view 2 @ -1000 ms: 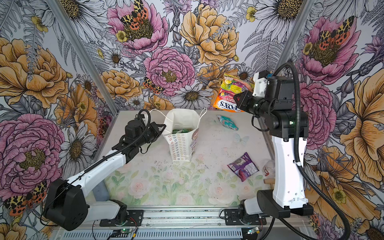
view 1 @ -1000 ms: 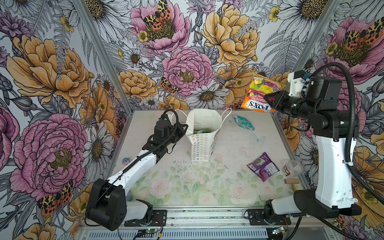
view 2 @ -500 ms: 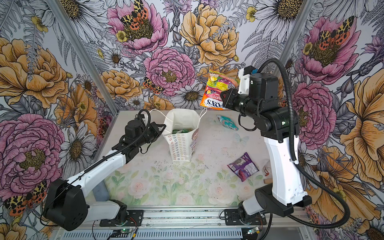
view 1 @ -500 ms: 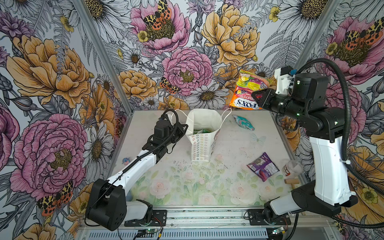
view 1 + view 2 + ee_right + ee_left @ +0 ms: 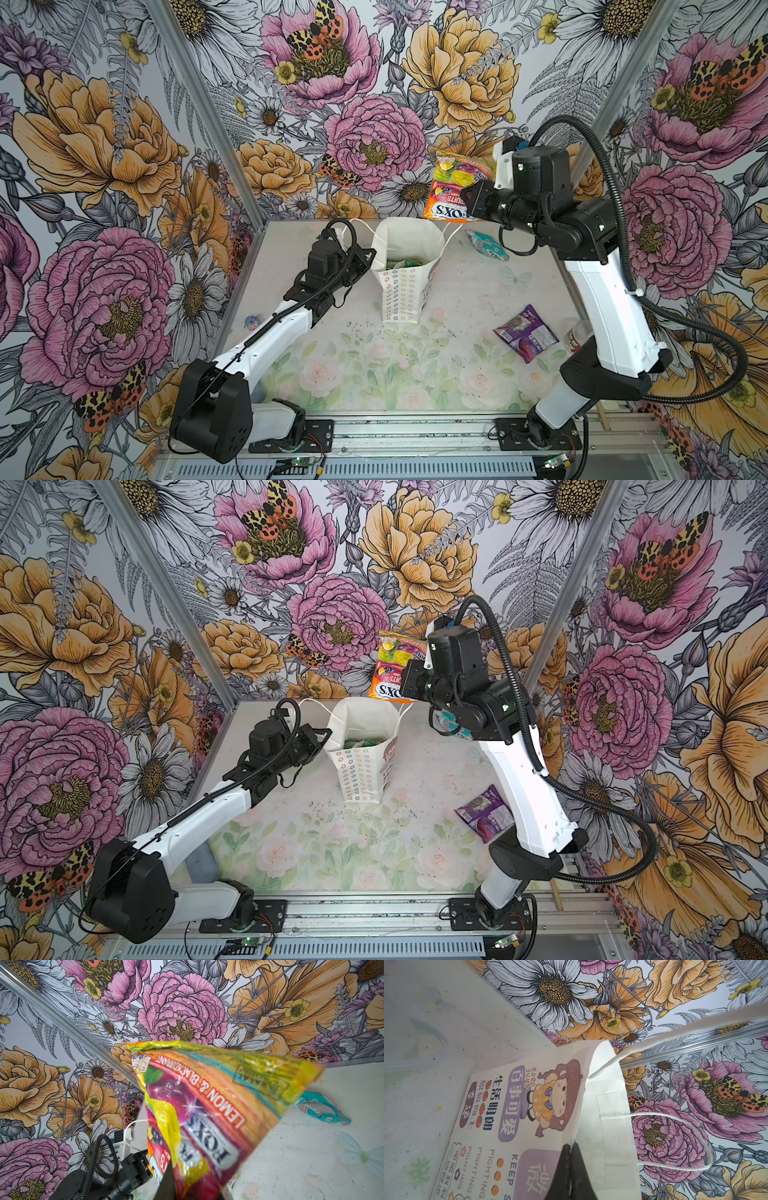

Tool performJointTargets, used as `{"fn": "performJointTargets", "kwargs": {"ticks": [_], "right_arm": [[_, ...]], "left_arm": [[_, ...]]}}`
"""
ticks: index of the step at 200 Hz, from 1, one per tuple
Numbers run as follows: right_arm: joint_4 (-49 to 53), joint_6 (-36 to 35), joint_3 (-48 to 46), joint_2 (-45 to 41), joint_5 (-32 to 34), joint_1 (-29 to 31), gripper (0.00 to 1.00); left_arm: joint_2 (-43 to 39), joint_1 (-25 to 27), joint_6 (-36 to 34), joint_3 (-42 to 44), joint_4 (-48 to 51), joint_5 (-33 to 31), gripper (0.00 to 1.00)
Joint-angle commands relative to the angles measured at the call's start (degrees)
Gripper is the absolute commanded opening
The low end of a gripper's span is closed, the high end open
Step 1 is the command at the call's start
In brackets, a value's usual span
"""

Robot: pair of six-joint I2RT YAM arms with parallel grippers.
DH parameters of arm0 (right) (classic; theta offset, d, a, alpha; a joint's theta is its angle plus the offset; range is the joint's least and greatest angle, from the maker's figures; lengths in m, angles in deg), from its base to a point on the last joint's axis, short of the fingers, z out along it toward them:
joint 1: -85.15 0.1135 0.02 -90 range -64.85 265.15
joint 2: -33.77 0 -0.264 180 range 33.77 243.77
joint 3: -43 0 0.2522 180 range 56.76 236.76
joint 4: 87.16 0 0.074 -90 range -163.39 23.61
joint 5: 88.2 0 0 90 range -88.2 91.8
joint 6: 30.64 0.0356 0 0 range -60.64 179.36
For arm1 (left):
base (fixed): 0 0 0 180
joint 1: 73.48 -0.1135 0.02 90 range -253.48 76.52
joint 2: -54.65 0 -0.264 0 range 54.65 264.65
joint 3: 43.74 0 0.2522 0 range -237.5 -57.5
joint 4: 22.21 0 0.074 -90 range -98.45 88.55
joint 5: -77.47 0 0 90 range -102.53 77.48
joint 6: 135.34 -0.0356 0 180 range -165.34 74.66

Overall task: Place the snacks into the paper bag
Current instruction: 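Swing the held orange packet over the bag opening beside the left gripper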

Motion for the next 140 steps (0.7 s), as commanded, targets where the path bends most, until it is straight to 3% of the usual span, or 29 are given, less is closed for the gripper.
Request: {"fn": "performJointTargets", "kwargs": {"ticks": [1,140], "right_arm": [[-1.68,1.45,1.75,1.48,5.24,1.77,0.0],[2.2,4.45,1.82,10.55,12.46,7.69,0.0]], "left_arm": [[-1.35,-0.04,0.45,0.46,-0.95,-0.84,0.0],[-0.93,0.07,0.84,0.67,-1.92,-0.21,0.0]]}}
